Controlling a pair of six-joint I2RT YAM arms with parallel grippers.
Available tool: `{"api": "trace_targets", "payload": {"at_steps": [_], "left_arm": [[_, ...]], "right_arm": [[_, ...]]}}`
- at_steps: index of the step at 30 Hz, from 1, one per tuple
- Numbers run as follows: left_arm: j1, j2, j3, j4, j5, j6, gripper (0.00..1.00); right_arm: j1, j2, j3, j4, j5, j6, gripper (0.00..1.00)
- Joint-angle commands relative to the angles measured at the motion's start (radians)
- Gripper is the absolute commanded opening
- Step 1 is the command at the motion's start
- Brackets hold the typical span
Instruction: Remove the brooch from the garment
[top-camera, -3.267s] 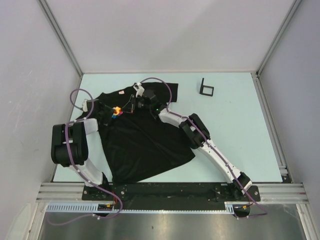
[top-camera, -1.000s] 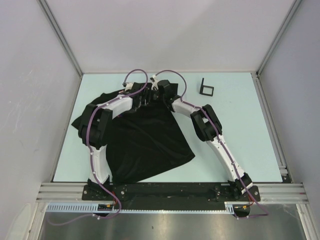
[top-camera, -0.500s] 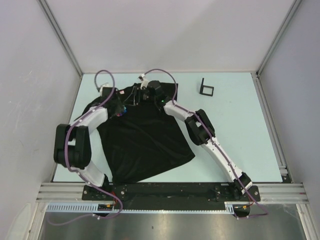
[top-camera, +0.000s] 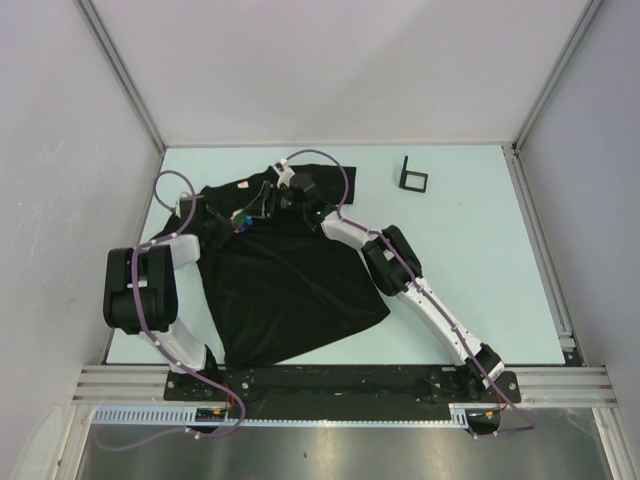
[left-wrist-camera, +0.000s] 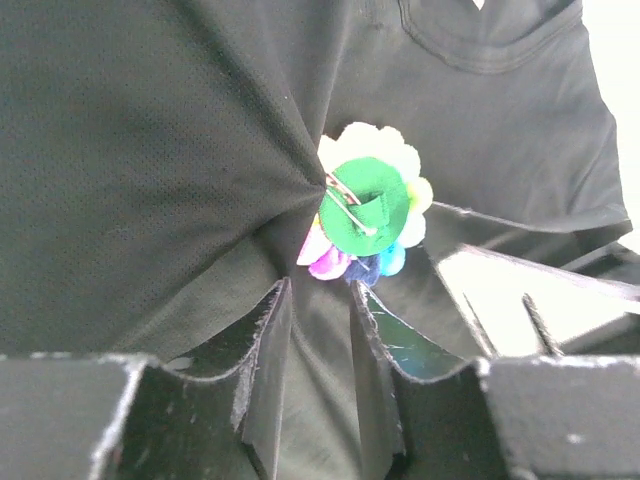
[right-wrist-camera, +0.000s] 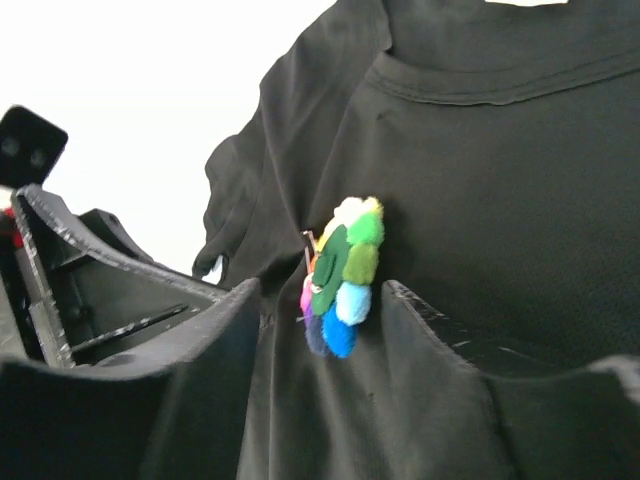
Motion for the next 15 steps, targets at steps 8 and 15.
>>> {"api": "trace_targets", "payload": {"at_steps": [8, 15], "left_arm": [[0.038, -0.075, -0.056, 0.116, -0.011, -0.080, 0.36], [0.047, -0.161, -0.093, 0.097, -0.070, -0.101, 0.39]], "right_arm": [[0.025, 0.086, 0.115, 0.056, 0.066, 0.080, 0.38], [0.032, 0.074, 0.086, 0.099, 0.034, 0.099, 0.08]]}}
